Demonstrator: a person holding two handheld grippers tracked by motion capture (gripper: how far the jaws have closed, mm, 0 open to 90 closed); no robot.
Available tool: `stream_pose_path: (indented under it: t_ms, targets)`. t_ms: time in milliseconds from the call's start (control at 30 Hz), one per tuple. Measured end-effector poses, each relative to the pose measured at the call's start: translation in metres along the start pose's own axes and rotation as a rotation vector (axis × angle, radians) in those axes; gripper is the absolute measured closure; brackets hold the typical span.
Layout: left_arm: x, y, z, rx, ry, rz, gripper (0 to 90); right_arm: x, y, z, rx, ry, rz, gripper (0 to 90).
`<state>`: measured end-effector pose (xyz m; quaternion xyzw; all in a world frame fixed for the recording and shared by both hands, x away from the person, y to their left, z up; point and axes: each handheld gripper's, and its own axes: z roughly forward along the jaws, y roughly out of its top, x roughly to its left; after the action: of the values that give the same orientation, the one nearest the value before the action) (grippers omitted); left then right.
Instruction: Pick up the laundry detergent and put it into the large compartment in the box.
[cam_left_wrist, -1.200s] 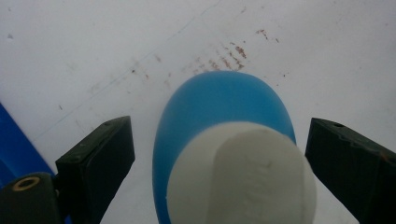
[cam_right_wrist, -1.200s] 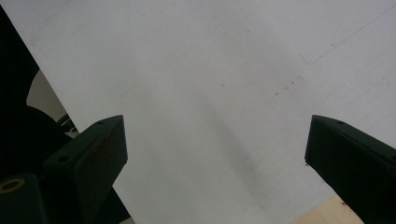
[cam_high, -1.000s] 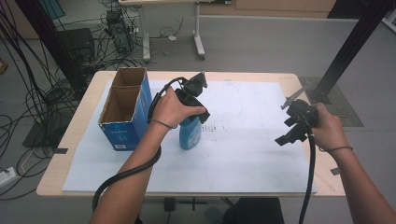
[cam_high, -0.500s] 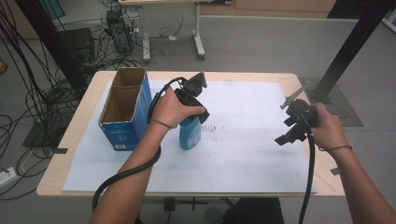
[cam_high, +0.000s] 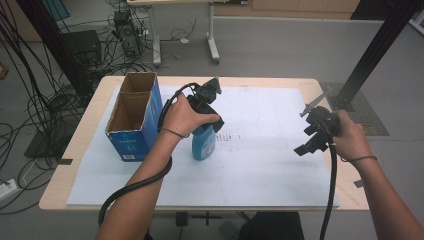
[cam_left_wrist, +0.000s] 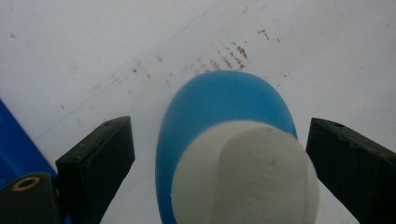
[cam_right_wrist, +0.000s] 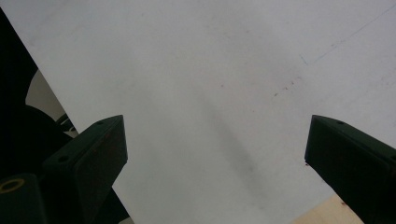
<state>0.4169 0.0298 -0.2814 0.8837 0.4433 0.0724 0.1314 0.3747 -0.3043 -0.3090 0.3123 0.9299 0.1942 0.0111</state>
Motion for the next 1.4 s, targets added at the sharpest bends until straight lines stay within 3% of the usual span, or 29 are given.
stream_pose_path:
  t_ms: [900,1133,1400]
  targets:
    - [0.0023,-0.0016,0.0019,0.005,0.011,-0.013,9.1,0.0001,0.0014,0.0014,0.007,0.001,-0.005,5.6]
    - [0.002,-0.0006,0.0001,-0.001,0.007,-0.024,15.4,0.0006,0.0006,0.0012,-0.004,0.006,0.019,5.5]
    - [0.0017,-0.0006,0.0005,0.009,0.003,-0.027,23.9,0.0003,0.0005,0.0022,-0.009,0.01,0.015,5.5]
